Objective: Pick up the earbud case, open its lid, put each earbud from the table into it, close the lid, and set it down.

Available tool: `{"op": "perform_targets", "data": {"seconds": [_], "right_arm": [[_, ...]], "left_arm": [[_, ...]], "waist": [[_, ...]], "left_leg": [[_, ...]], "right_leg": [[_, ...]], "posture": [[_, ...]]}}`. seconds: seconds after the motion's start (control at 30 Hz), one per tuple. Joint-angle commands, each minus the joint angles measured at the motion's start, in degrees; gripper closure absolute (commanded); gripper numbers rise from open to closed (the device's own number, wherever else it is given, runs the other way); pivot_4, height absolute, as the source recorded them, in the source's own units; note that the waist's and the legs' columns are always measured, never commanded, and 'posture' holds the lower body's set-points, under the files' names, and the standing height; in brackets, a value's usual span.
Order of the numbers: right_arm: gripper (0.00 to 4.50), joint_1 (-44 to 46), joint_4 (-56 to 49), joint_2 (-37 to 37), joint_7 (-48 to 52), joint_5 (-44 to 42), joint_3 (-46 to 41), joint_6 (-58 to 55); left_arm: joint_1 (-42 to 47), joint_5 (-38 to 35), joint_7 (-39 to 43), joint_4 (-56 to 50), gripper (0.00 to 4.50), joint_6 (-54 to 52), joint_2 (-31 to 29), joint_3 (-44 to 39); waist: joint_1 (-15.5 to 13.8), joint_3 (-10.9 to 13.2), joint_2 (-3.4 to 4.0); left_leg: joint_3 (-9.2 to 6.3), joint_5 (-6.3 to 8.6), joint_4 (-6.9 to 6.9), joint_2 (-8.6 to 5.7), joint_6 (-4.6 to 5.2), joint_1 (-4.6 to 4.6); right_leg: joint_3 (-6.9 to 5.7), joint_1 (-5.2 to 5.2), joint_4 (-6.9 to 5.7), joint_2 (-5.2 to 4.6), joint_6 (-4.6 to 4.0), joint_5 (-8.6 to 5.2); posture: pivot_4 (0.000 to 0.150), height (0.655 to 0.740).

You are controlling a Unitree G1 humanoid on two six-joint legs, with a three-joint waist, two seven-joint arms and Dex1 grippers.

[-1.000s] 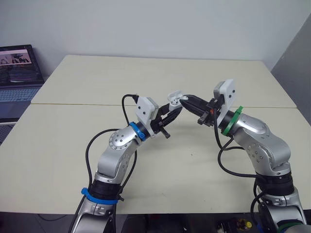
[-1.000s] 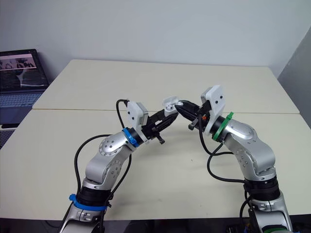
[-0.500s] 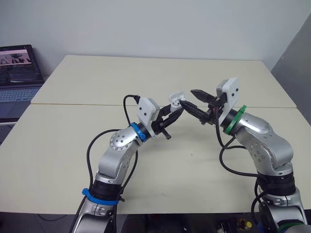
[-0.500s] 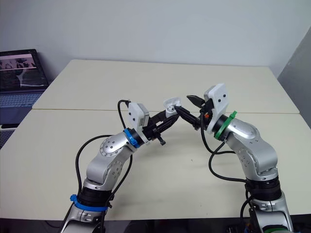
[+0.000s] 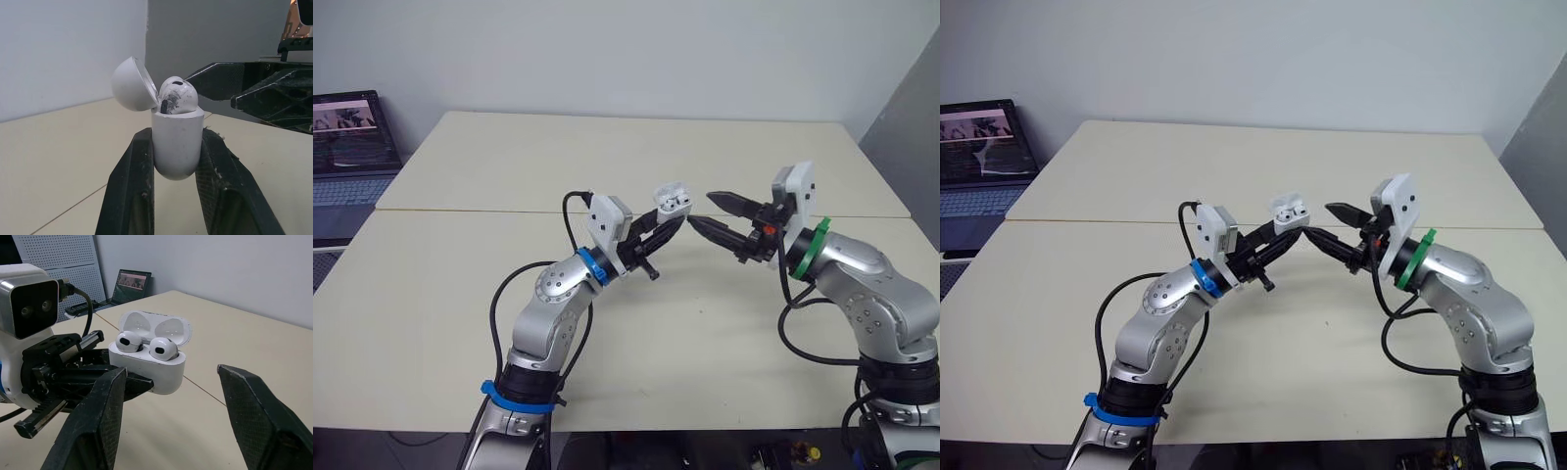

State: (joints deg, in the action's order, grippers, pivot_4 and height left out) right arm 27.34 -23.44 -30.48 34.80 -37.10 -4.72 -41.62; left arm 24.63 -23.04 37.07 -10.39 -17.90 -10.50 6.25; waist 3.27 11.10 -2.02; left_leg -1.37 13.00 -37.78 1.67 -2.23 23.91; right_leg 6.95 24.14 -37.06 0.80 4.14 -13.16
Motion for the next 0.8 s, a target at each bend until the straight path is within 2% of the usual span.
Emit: {"op": "perform_targets", "data": {"seconds": [0.03,0.07,0.2,0.3,0.47,0.63,0.8], "right_arm": [[1.81,1.9,4.8,-1.1,-1.4,-0.1,-2.8,-2.0],[2.04,2.5,6.1,-1.4,-1.5,0.3,-2.7,-2.3],[3.42,6.9,12.8,-0.2,-3.7,-0.6,-2.4,-6.9],[4.46,9.8,15.1,1.3,-3.2,-2.5,-1.5,-10.1],[4.46,13.5,14.0,3.9,-0.6,-9.5,-2.2,-17.5],[4.46,13.4,9.5,1.9,2.4,-16.6,-2.9,-23.9],[4.46,11.6,5.3,1.1,1.2,-20.2,-3.5,-26.3]], "left_arm": [[1.5,-7.0,4.1,-4.6,3.75,-6.1,-2.4,-1.2],[1.7,-8.3,5.1,-5.1,3.75,-7.7,-3.4,-1.3],[2.1,-9.9,11.6,-7.1,3.75,-11.2,-9.3,1.0],[2.8,-10.8,14.1,-7.5,3.75,-12.6,-11.0,1.9],[3.7,-8.9,15.3,-5.4,3.75,-11.5,-11.2,3.1],[3.5,-7.3,14.8,-3.9,3.75,-10.5,-10.9,3.0],[3.3,-6.8,14.6,-3.3,3.75,-10.2,-10.7,2.7]], "waist": [[0.1,0.0,0.0],[0.1,0.0,0.0],[0.3,0.0,0.02],[0.3,0.0,0.03],[0.2,0.0,0.04],[0.1,0.0,0.04],[0.1,0.0,0.04]], "left_leg": [[0.0,0.0,0.0,0.0,0.0,0.0],[0.02,0.0,0.0,0.0,0.0,0.0],[0.03,0.0,0.0,0.02,0.0,-0.04],[0.02,0.0,0.02,0.01,0.0,-0.02],[-0.02,0.0,0.03,0.01,0.0,0.01],[-0.02,0.0,0.04,0.01,0.0,0.01],[-0.01,0.0,0.03,0.01,0.01,0.01]], "right_leg": [[0.0,0.0,0.0,0.0,0.0,0.0],[0.02,0.01,-0.01,0.0,0.0,0.0],[0.02,0.02,-0.04,0.02,-0.1,-0.05],[0.01,0.02,-0.02,0.01,-0.1,-0.05],[-0.02,0.03,0.0,0.01,-0.04,-0.02],[-0.02,0.03,0.0,0.01,-0.04,-0.02],[-0.02,0.03,0.01,0.01,-0.07,-0.04]], "posture": [[0.15,0.74],[0.15,0.74],[0.15,0.74],[0.15,0.74],[0.15,0.74],[0.15,0.74],[0.15,0.74]]}}
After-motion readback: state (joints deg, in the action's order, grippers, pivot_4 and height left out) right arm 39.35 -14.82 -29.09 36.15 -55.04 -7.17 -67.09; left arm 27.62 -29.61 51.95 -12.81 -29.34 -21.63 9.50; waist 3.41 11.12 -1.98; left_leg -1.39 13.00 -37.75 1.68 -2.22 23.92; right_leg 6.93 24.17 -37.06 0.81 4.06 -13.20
